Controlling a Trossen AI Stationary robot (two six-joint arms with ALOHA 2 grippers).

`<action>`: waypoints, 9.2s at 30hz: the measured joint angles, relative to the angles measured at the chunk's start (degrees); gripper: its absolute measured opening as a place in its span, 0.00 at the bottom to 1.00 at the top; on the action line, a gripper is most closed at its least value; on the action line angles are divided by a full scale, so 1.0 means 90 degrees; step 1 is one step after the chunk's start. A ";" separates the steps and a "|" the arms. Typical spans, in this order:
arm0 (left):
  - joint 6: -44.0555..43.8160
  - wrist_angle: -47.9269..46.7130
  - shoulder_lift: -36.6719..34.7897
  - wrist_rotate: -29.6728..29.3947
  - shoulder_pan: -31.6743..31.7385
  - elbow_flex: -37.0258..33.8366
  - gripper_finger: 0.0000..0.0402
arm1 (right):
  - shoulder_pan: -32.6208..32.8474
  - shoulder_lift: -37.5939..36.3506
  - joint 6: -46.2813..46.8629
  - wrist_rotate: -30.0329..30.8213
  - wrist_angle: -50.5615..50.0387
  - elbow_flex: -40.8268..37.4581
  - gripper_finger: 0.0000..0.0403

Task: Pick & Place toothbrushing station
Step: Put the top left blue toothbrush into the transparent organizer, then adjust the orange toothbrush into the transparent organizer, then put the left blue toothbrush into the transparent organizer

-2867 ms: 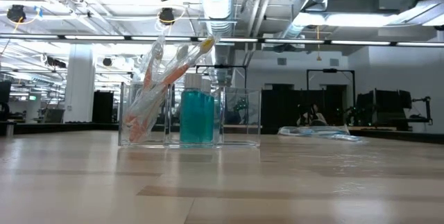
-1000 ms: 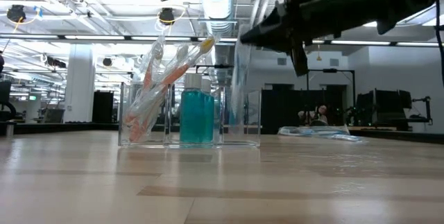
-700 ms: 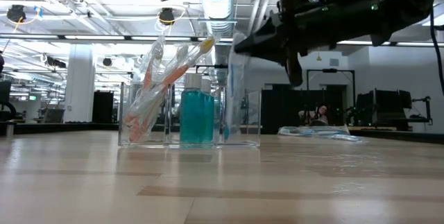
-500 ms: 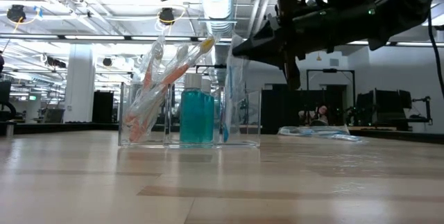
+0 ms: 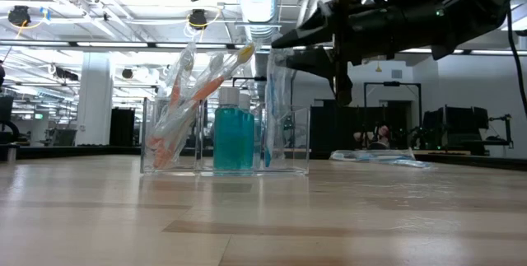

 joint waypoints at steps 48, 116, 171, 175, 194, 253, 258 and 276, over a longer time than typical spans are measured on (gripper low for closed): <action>0.0347 -0.1158 0.0036 -0.0166 0.0531 -0.0022 0.23 | 0.0181 -0.2455 -0.0490 0.0719 -0.3441 0.0840 0.09; 0.0546 -0.2004 0.1025 0.0918 0.1336 -0.0019 0.23 | -0.0536 -0.0170 0.0022 -0.1233 -0.4715 0.3356 0.00; 0.0644 -0.2006 0.1020 0.1134 0.1336 -0.0017 0.23 | -0.0689 0.0969 -0.0021 -0.2778 -0.4153 0.4443 0.72; 0.0646 -0.2028 0.1020 0.1132 0.1336 -0.0017 0.23 | -0.0765 0.0969 -0.0149 -0.2804 -0.4151 0.4672 0.72; 0.1200 -0.1951 0.1037 0.1282 0.2552 -0.0017 0.23 | -0.2654 0.0223 -0.1539 -0.2273 -0.6191 0.6162 0.72; 0.0141 0.0189 0.1955 0.2433 0.3866 -0.0019 0.23 | -0.5558 0.2236 -0.1338 -0.2047 -1.1126 0.6044 0.57; 0.0138 0.0183 0.1955 0.2615 0.3866 -0.0019 0.23 | -0.5684 0.2192 -0.1335 -0.2016 -1.1139 0.6134 0.56; 0.0147 0.0143 0.1955 0.3003 0.3866 -0.0019 0.23 | -0.6323 0.2222 -0.1120 -0.1824 -1.1436 0.6329 0.57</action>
